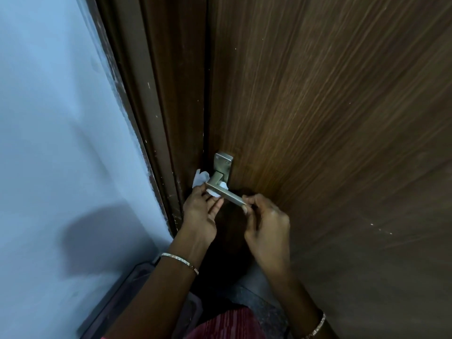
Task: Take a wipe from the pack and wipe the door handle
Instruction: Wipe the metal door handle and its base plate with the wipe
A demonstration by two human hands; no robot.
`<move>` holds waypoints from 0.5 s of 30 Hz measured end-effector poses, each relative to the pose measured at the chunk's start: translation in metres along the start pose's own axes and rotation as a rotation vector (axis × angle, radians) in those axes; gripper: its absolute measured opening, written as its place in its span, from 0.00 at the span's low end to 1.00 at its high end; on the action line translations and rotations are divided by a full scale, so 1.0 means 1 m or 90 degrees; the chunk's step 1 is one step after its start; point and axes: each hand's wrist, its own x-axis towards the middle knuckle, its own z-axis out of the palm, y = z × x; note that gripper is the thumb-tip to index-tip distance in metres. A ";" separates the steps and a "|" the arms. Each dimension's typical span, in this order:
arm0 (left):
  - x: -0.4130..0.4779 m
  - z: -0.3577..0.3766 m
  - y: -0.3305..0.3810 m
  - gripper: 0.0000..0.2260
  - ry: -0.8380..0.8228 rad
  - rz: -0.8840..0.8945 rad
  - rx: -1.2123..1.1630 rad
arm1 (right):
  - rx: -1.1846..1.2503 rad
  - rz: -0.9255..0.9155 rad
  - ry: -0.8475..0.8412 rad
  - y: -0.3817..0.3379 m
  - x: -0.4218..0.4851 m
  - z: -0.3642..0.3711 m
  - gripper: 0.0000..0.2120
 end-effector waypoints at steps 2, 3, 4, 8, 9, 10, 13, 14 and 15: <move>-0.002 -0.005 -0.006 0.07 0.005 0.068 0.038 | 0.000 0.002 -0.008 -0.001 0.000 -0.001 0.08; -0.005 -0.008 -0.011 0.07 -0.005 0.123 0.061 | -0.002 0.004 -0.012 -0.002 -0.001 -0.001 0.08; -0.008 -0.011 -0.017 0.08 -0.020 0.198 0.099 | -0.005 0.007 -0.015 -0.003 -0.001 -0.001 0.08; -0.018 -0.026 -0.033 0.07 0.041 0.604 0.431 | -0.012 0.019 -0.011 -0.007 -0.006 -0.001 0.08; -0.019 -0.026 -0.032 0.08 0.065 0.661 0.485 | -0.013 0.021 -0.009 -0.008 -0.007 0.000 0.09; -0.020 -0.025 -0.028 0.08 0.080 0.692 0.517 | -0.013 0.023 -0.006 -0.008 -0.008 0.000 0.09; -0.016 -0.021 -0.015 0.08 0.123 0.730 0.602 | -0.004 0.021 0.004 -0.007 -0.009 0.001 0.09; -0.015 -0.019 -0.012 0.08 0.137 0.736 0.622 | 0.004 0.021 0.007 -0.006 -0.009 0.001 0.09; -0.014 -0.017 -0.011 0.08 0.148 0.741 0.639 | 0.011 0.020 0.012 -0.005 -0.008 0.001 0.09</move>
